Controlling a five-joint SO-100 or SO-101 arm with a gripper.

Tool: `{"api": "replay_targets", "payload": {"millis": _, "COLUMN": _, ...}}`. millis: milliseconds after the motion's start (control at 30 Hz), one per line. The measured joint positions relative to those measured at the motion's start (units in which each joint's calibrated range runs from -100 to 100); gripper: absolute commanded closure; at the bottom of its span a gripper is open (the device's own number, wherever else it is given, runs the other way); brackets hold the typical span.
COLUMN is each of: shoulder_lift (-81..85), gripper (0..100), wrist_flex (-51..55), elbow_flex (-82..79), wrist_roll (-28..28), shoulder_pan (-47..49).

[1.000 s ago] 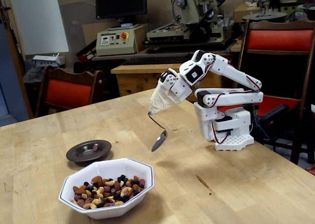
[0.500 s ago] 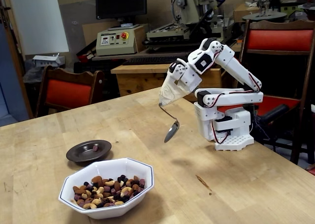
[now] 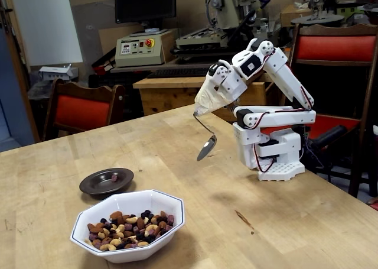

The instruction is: Use spoon to take food

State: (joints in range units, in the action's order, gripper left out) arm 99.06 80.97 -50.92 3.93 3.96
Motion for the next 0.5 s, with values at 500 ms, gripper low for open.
{"api": "replay_targets", "payload": {"millis": 500, "shoulder_lift": 0.0, "gripper": 95, "wrist_flex": -0.08, "elbow_flex": -11.75, "wrist_roll": 0.0, "shoulder_pan": 0.0}}
